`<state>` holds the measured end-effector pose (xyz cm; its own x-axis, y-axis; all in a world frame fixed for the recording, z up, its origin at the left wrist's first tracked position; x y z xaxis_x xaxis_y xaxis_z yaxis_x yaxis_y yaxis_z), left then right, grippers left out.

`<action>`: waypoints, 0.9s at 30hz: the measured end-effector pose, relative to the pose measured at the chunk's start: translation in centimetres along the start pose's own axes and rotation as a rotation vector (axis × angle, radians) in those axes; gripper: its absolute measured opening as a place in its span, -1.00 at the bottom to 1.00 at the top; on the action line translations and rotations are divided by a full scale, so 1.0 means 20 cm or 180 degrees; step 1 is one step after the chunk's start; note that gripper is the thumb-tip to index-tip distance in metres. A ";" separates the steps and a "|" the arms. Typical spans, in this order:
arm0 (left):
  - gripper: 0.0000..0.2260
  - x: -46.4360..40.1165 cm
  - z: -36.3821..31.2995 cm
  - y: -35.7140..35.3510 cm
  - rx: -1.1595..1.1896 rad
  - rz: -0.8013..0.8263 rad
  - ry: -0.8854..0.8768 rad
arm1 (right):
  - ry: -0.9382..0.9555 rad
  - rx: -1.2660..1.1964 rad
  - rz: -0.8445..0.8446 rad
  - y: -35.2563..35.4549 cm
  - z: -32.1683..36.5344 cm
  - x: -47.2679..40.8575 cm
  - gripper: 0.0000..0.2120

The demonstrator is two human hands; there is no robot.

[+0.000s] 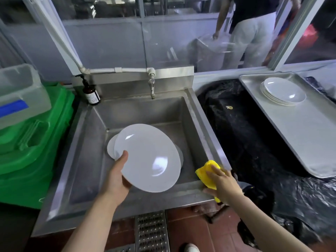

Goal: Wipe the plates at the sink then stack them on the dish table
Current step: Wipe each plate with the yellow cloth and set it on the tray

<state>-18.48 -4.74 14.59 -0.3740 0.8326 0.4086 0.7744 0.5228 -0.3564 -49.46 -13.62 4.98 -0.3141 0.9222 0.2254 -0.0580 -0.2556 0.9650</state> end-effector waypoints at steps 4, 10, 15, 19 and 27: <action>-0.78 -0.03 -0.01 0.01 -0.0017 0.0086 0.0028 | -0.0089 -0.0374 -0.0502 0.05 0.10 -0.02 -0.43; -0.75 -0.06 -0.03 0.01 -0.0016 0.0292 0.0177 | -0.0883 -0.4351 -0.0079 0.30 0.46 -0.02 -0.76; -0.73 -0.10 -0.07 -0.05 -0.0143 0.0647 0.0265 | -0.0902 -0.5168 0.0272 0.35 0.50 -0.01 -0.75; -0.72 -0.16 -0.05 -0.20 -0.0284 0.0904 0.0463 | -0.0959 -0.5709 0.0100 0.37 0.36 0.00 -0.72; -0.52 -0.32 0.01 -0.71 -0.0511 0.1402 0.0395 | -0.1364 -0.6192 -0.0696 0.43 -0.20 -0.06 -0.71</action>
<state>-27.21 -17.52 16.76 0.0634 0.9351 0.3486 0.9181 0.0823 -0.3878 -53.45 -18.09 12.46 0.0265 0.8967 0.4419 -0.9066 0.2078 -0.3672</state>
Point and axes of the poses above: each hand's wrist, its own x-axis away from the middle knuckle, its own y-axis out of the back of the hand, z = x × y, the point moved 4 cm from there along -x, towards the middle knuckle, and after that the axes turned 7 degrees about -z, right-handed, at the moved point
